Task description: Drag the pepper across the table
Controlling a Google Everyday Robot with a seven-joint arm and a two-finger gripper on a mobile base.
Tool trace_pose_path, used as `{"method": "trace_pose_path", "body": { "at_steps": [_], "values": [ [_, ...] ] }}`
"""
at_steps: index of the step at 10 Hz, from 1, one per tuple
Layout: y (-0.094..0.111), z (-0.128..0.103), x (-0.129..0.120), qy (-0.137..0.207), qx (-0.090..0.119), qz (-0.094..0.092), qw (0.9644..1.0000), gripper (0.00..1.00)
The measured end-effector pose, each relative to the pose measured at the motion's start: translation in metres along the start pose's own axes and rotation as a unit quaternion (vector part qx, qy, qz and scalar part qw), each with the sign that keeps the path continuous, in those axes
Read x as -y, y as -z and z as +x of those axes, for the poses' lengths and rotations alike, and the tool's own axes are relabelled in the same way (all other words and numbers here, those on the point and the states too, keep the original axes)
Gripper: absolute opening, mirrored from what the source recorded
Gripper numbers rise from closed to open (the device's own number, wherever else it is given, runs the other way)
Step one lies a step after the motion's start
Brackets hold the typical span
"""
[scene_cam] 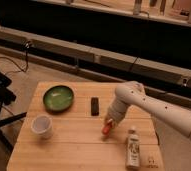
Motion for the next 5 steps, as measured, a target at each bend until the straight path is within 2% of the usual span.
{"method": "trace_pose_path", "body": {
  "at_steps": [2,3,5],
  "values": [
    [0.006,0.011,0.011,-0.01,0.0,0.005,0.9999,0.0],
    [0.007,0.015,0.006,-0.014,0.001,0.006,0.9999,0.0],
    [0.015,0.03,-0.02,-0.025,0.001,0.012,0.9996,0.0]
  ]
}}
